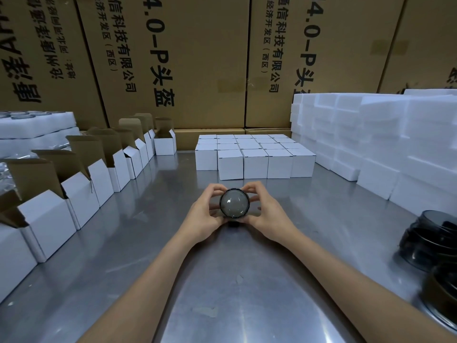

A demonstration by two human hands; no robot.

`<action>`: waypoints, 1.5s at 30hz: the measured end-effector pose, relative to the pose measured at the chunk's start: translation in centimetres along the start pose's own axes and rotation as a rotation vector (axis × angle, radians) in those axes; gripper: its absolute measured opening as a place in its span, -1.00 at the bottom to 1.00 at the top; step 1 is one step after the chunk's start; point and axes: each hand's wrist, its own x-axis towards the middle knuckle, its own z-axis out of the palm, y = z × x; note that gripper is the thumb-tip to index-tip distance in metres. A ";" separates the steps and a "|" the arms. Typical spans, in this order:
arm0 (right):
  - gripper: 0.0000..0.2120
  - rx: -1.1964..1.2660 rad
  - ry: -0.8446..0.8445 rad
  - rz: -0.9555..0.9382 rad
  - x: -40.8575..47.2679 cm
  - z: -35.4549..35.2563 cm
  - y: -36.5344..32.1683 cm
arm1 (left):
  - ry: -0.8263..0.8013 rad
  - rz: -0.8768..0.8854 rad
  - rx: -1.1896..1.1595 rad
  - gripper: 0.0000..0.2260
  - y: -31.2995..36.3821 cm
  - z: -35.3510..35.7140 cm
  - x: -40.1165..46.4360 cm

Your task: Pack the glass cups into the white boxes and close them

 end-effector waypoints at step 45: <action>-0.52 0.409 -0.070 0.162 -0.2 -1.1 -0.4 | 0.030 -0.131 -0.125 -0.52 0.4 -0.7 -0.1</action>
